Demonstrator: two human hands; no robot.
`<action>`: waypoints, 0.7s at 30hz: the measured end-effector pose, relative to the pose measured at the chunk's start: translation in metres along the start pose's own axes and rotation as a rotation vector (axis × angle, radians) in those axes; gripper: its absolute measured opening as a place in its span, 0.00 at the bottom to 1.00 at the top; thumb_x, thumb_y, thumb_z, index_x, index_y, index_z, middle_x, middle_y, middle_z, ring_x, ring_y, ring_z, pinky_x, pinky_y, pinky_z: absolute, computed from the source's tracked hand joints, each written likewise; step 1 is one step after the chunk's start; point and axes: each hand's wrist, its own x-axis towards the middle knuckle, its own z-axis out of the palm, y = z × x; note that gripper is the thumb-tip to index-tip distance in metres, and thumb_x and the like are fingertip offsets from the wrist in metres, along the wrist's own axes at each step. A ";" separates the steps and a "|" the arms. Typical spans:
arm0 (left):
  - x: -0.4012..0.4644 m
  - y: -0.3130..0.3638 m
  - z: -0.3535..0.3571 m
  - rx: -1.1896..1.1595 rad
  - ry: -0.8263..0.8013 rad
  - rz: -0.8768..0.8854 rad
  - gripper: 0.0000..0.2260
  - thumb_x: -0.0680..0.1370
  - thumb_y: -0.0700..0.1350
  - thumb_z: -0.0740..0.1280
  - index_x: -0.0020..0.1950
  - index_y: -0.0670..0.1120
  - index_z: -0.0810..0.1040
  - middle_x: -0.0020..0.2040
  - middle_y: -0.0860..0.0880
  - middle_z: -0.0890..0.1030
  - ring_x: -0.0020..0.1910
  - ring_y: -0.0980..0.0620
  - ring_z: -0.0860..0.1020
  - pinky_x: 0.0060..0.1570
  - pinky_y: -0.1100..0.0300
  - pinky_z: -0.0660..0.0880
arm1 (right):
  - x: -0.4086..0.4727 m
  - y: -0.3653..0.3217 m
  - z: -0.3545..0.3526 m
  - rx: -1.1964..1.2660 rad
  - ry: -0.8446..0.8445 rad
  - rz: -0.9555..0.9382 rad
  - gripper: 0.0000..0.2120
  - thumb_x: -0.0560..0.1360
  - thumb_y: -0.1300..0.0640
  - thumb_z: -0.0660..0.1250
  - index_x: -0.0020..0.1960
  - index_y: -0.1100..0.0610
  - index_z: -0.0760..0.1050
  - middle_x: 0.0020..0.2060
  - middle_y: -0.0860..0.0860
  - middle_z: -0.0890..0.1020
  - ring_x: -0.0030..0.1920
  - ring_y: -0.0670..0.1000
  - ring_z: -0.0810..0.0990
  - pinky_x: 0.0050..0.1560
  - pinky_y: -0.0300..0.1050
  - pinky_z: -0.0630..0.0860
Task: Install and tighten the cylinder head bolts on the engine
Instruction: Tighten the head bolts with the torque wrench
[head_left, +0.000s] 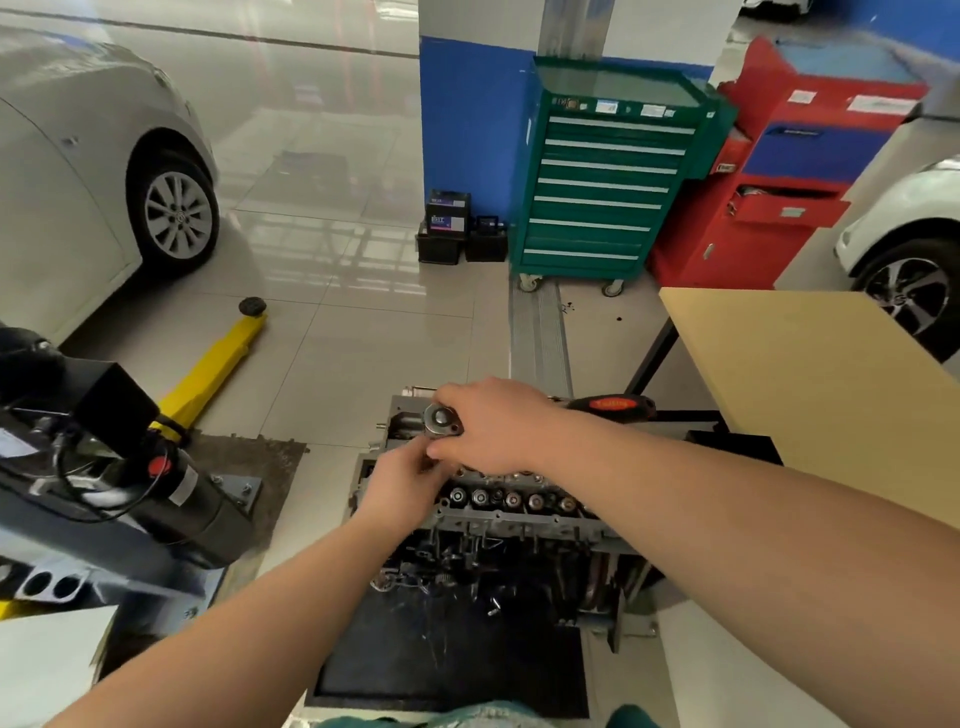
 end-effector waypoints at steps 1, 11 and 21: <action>0.004 0.000 -0.003 0.005 -0.010 0.024 0.07 0.80 0.50 0.72 0.46 0.62 0.79 0.42 0.57 0.85 0.45 0.53 0.84 0.46 0.50 0.81 | 0.001 0.000 -0.004 0.021 -0.006 0.002 0.29 0.76 0.34 0.66 0.73 0.46 0.70 0.60 0.49 0.81 0.48 0.51 0.73 0.44 0.48 0.71; 0.009 0.018 -0.077 0.060 -0.232 0.237 0.02 0.81 0.51 0.72 0.50 0.56 0.81 0.40 0.44 0.83 0.37 0.53 0.78 0.40 0.62 0.73 | 0.014 -0.010 -0.040 0.115 0.020 -0.091 0.30 0.76 0.34 0.69 0.74 0.44 0.71 0.66 0.47 0.80 0.62 0.52 0.77 0.53 0.47 0.72; 0.010 -0.020 -0.106 0.088 -0.209 0.203 0.04 0.80 0.47 0.74 0.46 0.51 0.83 0.39 0.49 0.83 0.37 0.51 0.78 0.39 0.62 0.71 | 0.039 -0.043 -0.017 0.128 -0.008 -0.180 0.17 0.75 0.39 0.71 0.60 0.44 0.76 0.41 0.40 0.77 0.44 0.46 0.76 0.42 0.46 0.73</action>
